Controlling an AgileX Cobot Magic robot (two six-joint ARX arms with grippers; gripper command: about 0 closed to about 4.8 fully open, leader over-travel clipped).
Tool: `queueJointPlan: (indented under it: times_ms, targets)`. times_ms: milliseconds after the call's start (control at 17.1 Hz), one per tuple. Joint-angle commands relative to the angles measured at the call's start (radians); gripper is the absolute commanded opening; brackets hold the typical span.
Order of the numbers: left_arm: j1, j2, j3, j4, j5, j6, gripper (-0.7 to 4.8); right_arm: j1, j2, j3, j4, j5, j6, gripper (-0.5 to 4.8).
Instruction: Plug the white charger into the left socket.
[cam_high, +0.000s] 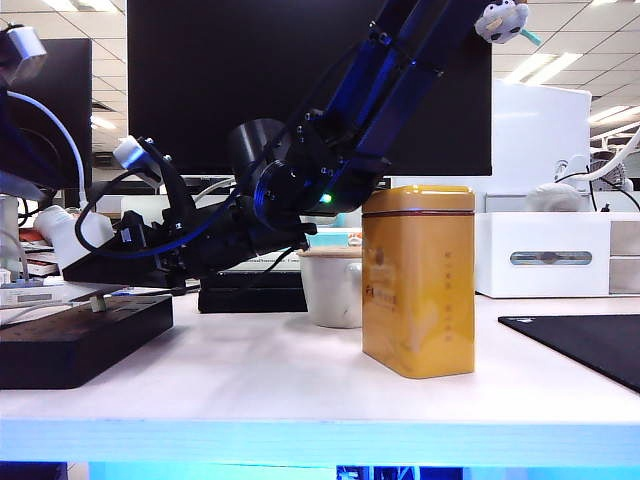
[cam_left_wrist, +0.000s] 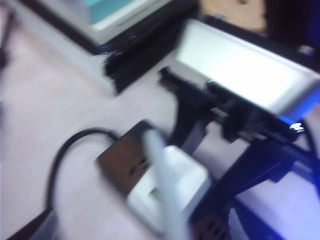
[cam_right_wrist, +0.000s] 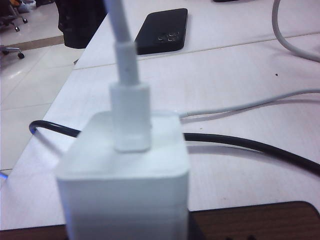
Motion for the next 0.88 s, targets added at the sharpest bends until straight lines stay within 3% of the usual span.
queueJointPlan:
  times_ms: [58,234,584,876]
  targets:
    - [0.000,0.031,0.002,0.087,-0.021,-0.097,4.79,-0.003,0.016,-0.014,-0.050,0.010,0.034,-0.01]
    - [-0.009,0.050,0.001,0.089,-0.105,-0.129,4.79,-0.003,0.016,-0.014,-0.044,-0.004,0.034,-0.01]
    - [-0.126,0.072,0.001,0.087,-0.224,-0.129,4.79,-0.002,0.016,-0.014,-0.043,-0.005,0.034,-0.01]
    - [-0.138,0.072,0.001,0.035,-0.227,-0.121,4.79,-0.002,0.016,-0.012,-0.043,-0.008,0.034,-0.01]
